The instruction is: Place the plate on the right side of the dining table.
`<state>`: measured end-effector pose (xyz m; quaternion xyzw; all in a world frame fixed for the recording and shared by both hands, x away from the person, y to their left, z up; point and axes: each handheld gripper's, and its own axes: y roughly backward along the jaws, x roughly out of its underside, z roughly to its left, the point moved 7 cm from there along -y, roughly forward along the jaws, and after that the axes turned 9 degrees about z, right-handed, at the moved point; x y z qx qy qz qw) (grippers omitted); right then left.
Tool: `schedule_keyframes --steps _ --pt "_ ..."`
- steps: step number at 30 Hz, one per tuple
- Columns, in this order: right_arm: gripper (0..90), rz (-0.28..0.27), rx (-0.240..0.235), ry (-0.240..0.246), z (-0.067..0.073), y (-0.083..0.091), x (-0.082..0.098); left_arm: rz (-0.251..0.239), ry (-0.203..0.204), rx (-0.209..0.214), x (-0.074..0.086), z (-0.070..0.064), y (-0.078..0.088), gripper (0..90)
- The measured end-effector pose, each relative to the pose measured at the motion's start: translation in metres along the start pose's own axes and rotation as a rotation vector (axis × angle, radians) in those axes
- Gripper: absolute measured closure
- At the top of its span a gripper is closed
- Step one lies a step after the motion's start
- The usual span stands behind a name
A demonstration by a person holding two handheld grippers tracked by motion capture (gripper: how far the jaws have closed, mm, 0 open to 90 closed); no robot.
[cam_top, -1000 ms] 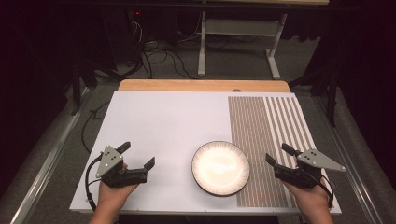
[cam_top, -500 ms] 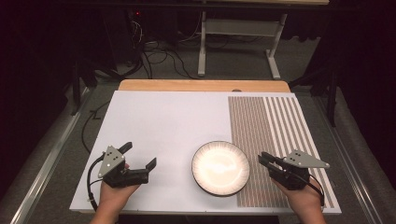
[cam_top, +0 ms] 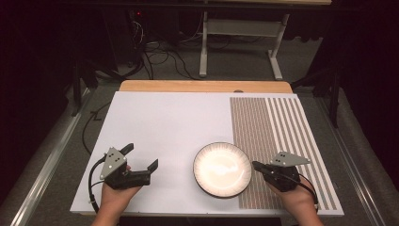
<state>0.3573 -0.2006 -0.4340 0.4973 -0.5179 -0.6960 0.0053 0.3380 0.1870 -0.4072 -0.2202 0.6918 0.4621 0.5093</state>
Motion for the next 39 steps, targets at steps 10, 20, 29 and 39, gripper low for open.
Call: schedule_keyframes --steps 10,20,29,39 --pt "90.0 0.029 0.007 0.028 0.003 -0.005 0.001 0.001 -0.002 0.002 0.000 0.000 0.000 0.2" --pt "90.0 0.053 0.044 0.072 0.005 -0.005 0.000 -0.003 -0.005 0.000 -0.001 -0.001 0.001 0.2" --pt "90.0 0.054 0.047 0.082 0.005 -0.005 0.000 0.000 -0.004 0.003 -0.001 0.000 0.000 0.2" --pt "90.0 0.066 0.042 0.102 0.012 -0.008 -0.002 -0.001 -0.005 0.000 -0.001 0.000 0.001 0.2"
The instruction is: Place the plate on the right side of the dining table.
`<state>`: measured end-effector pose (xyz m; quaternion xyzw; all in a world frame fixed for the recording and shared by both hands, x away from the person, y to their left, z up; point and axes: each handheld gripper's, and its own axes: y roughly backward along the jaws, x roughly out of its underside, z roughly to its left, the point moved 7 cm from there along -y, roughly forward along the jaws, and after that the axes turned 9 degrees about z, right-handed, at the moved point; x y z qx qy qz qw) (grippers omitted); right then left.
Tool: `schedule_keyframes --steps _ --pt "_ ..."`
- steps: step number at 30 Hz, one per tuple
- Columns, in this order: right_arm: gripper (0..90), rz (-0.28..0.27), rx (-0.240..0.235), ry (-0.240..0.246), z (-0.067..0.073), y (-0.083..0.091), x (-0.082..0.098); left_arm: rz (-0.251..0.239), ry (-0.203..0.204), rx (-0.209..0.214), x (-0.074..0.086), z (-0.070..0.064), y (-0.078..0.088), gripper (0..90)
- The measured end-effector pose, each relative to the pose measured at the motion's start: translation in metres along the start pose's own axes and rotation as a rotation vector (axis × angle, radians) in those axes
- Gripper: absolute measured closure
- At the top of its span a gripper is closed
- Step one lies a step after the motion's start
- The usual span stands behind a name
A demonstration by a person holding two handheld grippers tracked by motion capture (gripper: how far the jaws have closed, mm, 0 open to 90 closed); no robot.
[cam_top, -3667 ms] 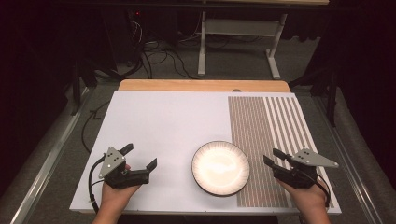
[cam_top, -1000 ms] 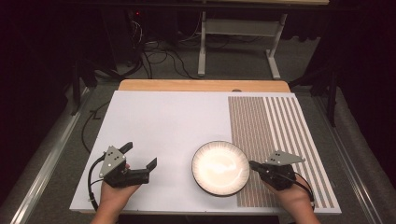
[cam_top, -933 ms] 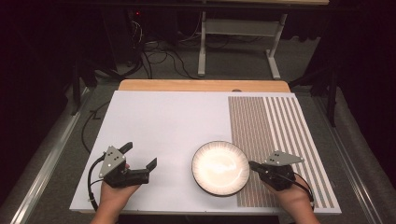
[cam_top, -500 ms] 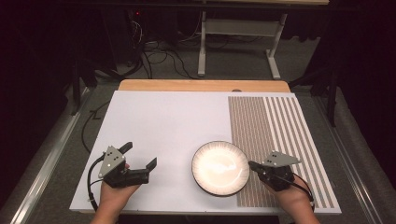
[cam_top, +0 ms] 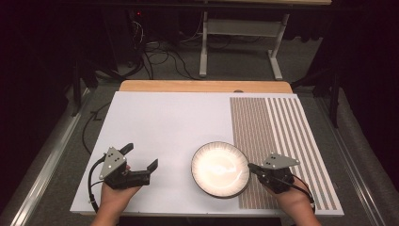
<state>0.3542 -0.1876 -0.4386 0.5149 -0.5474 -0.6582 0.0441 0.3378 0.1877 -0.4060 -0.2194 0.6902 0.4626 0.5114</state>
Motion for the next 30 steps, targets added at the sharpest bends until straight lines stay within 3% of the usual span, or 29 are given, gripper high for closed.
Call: schedule_keyframes --steps 17,30 --pt "90.0 0.001 -0.061 0.003 0.009 -0.011 -0.008 -0.007 0.002 0.003 -0.001 0.000 0.001 0.2" --pt "90.0 0.000 -0.075 -0.010 0.011 -0.011 -0.008 -0.008 0.000 0.006 -0.002 -0.001 0.001 0.2"
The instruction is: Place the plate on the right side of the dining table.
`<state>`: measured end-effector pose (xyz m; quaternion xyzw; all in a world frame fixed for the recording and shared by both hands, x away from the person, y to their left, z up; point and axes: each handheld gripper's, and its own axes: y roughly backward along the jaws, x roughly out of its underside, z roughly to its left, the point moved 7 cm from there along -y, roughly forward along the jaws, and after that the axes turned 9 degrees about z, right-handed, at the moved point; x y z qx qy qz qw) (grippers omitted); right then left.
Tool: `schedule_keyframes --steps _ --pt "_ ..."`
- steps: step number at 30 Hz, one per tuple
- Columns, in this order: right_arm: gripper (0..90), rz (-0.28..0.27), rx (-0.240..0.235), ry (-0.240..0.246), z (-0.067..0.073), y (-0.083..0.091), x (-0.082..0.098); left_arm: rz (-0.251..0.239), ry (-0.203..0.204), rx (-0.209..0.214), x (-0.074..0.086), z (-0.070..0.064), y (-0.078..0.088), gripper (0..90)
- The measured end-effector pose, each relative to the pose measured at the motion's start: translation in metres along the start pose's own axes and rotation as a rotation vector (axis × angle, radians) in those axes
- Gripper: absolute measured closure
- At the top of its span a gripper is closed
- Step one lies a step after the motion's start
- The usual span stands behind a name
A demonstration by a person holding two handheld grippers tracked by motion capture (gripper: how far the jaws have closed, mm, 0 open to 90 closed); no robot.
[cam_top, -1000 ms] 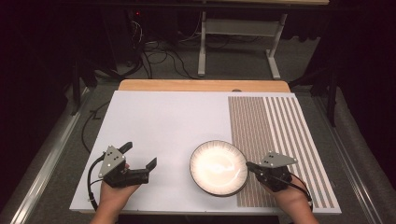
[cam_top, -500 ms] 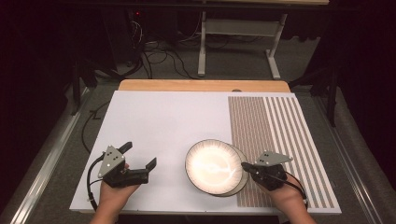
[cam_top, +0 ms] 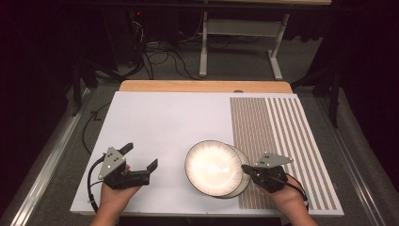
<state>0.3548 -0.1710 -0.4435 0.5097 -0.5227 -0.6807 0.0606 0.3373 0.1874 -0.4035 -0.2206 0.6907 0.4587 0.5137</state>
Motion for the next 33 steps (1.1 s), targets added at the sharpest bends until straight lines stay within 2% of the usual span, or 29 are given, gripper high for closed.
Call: schedule_keyframes --steps 4,5,9,19,23,29,33 --pt "90.0 0.006 -0.020 0.000 0.003 -0.002 0.000 0.001 0.002 0.001 0.000 0.001 0.000 0.2" --pt "90.0 0.013 -0.022 0.021 0.005 -0.004 0.000 0.000 0.002 0.001 0.000 0.001 0.000 0.2" --pt "90.0 0.019 -0.022 0.044 0.012 -0.007 -0.003 -0.001 0.003 0.001 0.000 0.000 0.001 0.2" --pt "90.0 0.026 -0.037 0.053 0.018 -0.011 -0.007 -0.004 -0.002 0.017 -0.002 -0.005 -0.002 0.2" --pt "90.0 0.030 -0.046 0.053 0.020 -0.014 -0.008 0.009 -0.005 0.031 -0.002 -0.008 -0.008 0.2" --pt "90.0 0.031 -0.053 0.051 0.021 -0.015 -0.009 0.034 0.012 0.093 -0.010 -0.024 -0.020 0.2" --pt "90.0 0.029 -0.048 0.054 0.021 -0.015 -0.009 0.078 0.002 0.133 -0.013 -0.040 -0.028 0.2"
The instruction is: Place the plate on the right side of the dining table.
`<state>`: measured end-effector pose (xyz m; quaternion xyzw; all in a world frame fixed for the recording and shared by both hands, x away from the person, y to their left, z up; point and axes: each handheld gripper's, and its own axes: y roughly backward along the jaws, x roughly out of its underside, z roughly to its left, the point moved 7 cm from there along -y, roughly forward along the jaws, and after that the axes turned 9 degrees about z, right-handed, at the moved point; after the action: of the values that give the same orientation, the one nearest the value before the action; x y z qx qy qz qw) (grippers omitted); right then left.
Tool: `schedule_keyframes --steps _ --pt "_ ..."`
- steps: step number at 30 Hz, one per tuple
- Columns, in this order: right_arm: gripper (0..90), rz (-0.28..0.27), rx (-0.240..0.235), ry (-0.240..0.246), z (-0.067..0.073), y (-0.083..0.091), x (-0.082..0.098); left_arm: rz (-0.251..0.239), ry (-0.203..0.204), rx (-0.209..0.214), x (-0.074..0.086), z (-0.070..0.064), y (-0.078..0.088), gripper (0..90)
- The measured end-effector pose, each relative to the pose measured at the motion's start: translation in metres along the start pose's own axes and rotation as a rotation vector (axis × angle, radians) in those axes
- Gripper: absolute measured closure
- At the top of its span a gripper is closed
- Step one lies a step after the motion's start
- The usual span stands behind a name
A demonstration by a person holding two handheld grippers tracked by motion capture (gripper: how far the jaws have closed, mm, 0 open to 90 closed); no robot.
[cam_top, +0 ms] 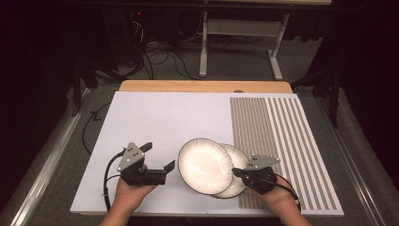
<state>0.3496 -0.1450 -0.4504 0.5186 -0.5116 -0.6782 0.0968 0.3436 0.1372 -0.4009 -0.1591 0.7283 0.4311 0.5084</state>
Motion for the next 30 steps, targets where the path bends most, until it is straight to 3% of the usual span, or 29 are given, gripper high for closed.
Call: schedule_keyframes --steps 11,14,21,25,30 --pt "90.0 -0.002 0.003 -0.002 0.000 0.000 0.000 0.146 0.031 0.116 0.001 -0.026 -0.034 0.2" --pt "90.0 0.006 0.004 0.003 0.000 0.000 0.000 0.176 0.049 0.138 0.006 -0.031 -0.040 0.2" --pt "90.0 0.003 0.005 -0.001 0.000 0.000 0.000 0.301 0.070 0.174 0.021 -0.044 -0.057 1.2" --pt "90.0 0.000 0.009 0.012 0.000 0.000 0.000 0.350 0.104 0.202 0.027 -0.046 -0.061 7.5" --pt "90.0 0.010 0.011 0.016 0.000 0.000 0.001 0.366 0.154 0.255 0.027 -0.048 -0.061 16.3"
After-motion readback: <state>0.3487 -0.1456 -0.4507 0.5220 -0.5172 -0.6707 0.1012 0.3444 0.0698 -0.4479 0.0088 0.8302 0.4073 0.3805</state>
